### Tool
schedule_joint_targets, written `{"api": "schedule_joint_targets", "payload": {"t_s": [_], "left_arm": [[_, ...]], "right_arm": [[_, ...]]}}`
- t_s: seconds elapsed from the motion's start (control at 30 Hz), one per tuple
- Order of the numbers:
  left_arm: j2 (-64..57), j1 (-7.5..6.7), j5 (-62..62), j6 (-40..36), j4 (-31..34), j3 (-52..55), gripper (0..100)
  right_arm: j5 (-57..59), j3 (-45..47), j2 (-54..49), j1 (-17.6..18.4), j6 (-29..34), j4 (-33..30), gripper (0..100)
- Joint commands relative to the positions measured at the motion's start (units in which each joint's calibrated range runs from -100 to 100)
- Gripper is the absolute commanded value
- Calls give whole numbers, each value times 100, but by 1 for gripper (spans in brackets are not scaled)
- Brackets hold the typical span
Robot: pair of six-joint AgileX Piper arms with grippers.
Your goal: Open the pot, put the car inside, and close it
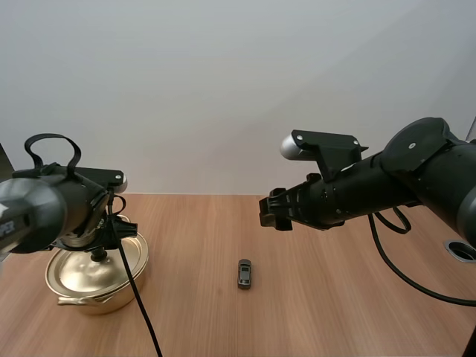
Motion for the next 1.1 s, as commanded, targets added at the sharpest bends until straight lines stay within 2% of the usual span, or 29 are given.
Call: {"api": "schedule_joint_targets", "payload": {"t_s": [0.0,0.13,0.23,0.47,0.6,0.63,0.9,1.07], "left_arm": [[161,-2,-1,424,-478,1,100],[258,-2,-1,1265,-1463,1,100],[258,-2,-1,1674,-1886,1,100],[258,-2,12,1901,-1971,1,98],[258,-2,109,1527,-1971,1,4],[258,-2,134,1460,-1962,1,0],[258,-2,-53,1434,-1887,-30,0],[125,-2,-29,1434,-1887,-417,0]], "right_arm": [[-3,2,-5,-1,1,74,100],[-3,2,-5,-1,1,115,100],[-21,2,-5,-1,1,115,100],[-74,2,-5,-1,1,115,100],[-74,2,-5,-1,1,115,100],[-74,2,-5,-1,1,115,100],[-47,2,-5,-1,1,115,100],[-85,2,-5,-1,1,76,100]]}}
